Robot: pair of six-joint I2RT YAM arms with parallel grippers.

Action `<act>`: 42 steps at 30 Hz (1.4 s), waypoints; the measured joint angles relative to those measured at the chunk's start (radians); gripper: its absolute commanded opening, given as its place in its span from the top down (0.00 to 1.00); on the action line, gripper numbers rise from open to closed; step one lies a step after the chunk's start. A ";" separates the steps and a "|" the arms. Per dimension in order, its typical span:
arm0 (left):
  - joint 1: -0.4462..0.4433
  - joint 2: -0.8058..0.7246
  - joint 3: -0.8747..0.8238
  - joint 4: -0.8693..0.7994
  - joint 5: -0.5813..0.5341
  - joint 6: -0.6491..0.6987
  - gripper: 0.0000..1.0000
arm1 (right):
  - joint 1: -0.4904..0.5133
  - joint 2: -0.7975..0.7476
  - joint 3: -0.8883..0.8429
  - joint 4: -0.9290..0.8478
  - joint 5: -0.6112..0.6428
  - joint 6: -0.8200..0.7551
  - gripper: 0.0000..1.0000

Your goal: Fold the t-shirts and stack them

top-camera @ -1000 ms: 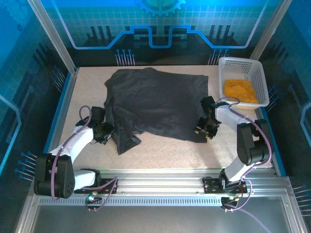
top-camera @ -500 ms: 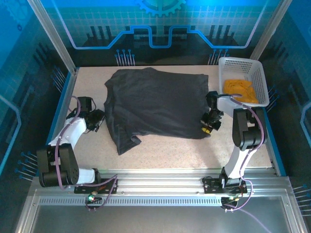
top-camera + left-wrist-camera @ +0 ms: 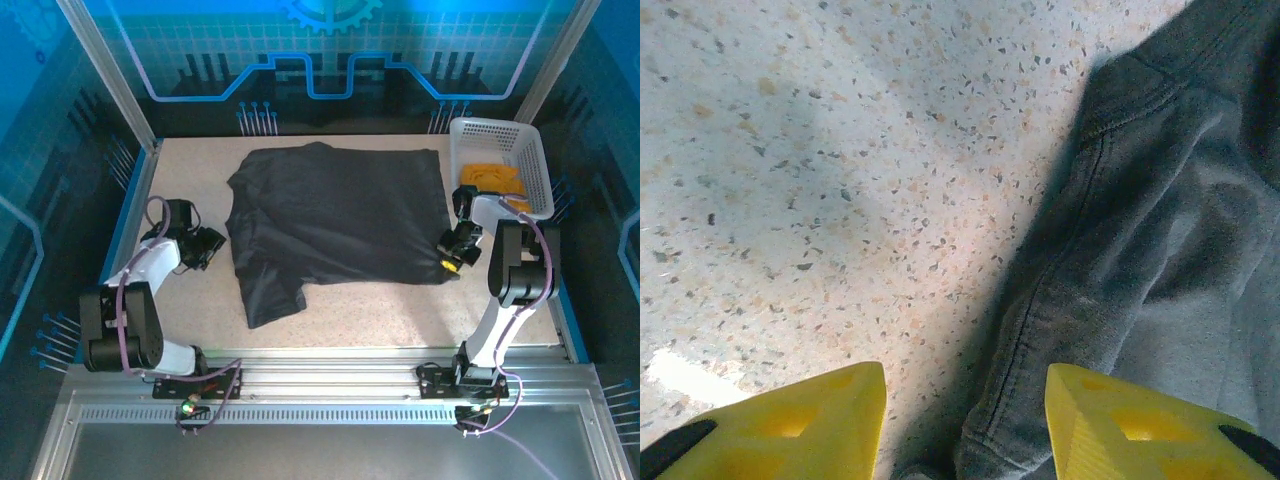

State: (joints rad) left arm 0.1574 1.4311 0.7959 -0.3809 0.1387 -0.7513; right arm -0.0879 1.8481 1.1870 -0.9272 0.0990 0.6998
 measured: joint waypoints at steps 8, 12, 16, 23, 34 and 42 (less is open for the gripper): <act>-0.057 0.042 -0.061 0.111 0.045 -0.003 0.51 | 0.023 0.000 0.021 -0.015 0.014 -0.005 0.87; -0.070 0.070 -0.067 0.155 0.059 -0.006 0.60 | 0.036 0.000 0.025 -0.022 0.025 -0.005 0.87; -0.086 0.100 -0.072 0.178 0.061 -0.007 0.82 | 0.037 0.000 0.025 -0.023 0.025 -0.005 0.86; -0.088 0.051 -0.080 0.139 -0.023 -0.030 1.00 | 0.035 -0.058 -0.006 -0.022 0.053 0.016 0.72; -0.026 -0.052 -0.079 0.049 -0.143 -0.065 1.00 | 0.003 -0.276 -0.214 0.013 0.014 0.081 0.56; -0.026 -0.052 -0.079 0.048 -0.142 -0.082 1.00 | 0.024 -0.385 -0.391 0.050 -0.110 0.163 0.47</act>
State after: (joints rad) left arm 0.1314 1.3788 0.7170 -0.3332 -0.0036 -0.8330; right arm -0.0643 1.4628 0.7956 -0.8776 -0.0113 0.8627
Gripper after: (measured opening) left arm 0.058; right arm 0.521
